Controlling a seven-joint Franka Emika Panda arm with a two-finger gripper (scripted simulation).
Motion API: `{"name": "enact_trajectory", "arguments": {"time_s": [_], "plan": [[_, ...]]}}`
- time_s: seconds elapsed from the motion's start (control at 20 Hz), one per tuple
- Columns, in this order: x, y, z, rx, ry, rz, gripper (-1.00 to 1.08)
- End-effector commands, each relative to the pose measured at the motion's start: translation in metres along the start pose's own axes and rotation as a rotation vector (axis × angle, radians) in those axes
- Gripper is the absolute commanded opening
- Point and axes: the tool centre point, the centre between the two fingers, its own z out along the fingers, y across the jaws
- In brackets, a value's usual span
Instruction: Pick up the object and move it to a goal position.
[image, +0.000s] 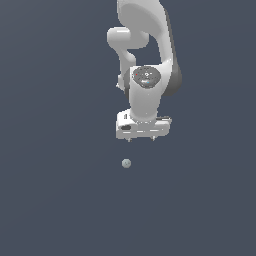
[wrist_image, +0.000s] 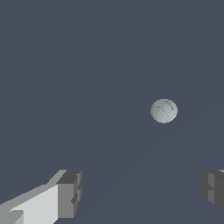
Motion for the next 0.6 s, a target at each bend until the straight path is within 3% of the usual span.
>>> {"name": "enact_trajectory", "arguments": {"time_s": [0.0,0.55], "plan": [[0.0,0.0,0.0,0.0,0.0,0.0,1.0],[-0.002,-0.031,-0.003,0.038,-0.002,-0.024,1.0]]}}
